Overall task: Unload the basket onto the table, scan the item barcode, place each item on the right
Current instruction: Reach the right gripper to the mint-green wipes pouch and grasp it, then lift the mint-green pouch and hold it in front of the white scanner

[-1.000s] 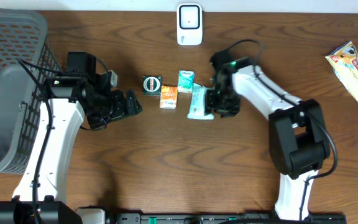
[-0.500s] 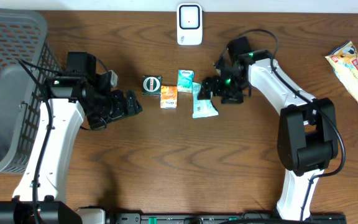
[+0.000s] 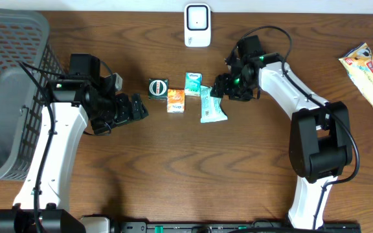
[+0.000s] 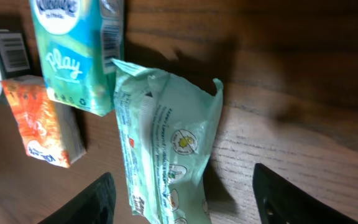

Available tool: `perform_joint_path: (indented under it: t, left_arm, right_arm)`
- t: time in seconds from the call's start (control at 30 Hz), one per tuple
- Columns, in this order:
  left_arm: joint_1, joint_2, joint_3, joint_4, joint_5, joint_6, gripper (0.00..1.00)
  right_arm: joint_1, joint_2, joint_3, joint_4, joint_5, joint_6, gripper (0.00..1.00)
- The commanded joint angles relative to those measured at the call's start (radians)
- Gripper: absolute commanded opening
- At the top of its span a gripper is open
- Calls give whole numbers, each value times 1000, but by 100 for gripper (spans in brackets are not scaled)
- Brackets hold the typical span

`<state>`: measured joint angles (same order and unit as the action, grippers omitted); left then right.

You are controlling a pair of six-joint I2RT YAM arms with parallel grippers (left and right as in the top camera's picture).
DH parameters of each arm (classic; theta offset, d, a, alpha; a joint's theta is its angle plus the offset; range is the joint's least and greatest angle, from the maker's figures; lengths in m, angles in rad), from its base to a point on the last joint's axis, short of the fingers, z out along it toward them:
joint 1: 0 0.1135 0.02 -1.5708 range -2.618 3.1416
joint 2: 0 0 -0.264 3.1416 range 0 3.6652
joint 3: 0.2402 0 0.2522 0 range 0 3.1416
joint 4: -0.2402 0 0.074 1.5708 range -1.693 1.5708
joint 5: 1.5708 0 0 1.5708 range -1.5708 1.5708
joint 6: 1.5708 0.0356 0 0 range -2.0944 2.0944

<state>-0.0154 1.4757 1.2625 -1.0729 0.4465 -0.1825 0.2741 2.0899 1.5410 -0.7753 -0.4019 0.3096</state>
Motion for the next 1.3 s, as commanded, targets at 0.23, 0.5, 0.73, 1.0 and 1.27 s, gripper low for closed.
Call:
perform_joint_path:
  t: [0.23,0.5,0.73,1.0,1.27]
  left_arm:
    - [-2,7,-2,-3,6,13,98]
    - [-2,7,-2,-3,6,13,98]
    - [-2,7,-2,-3,6,13,98]
    - [-2,7,-2,-3,6,13,98]
    - [-2,7,-2,-3,6,13,98]
  right_arm:
    - [16,39,-63,82,3,36,58]
    - [18,76,-74,100,-57,34,30]
    - [2,76,-63,102,-143,34,1]
    - [-56,44,-6,103,-480,-70,1]
    - [-103,-55,3,144,-543,-71,1]
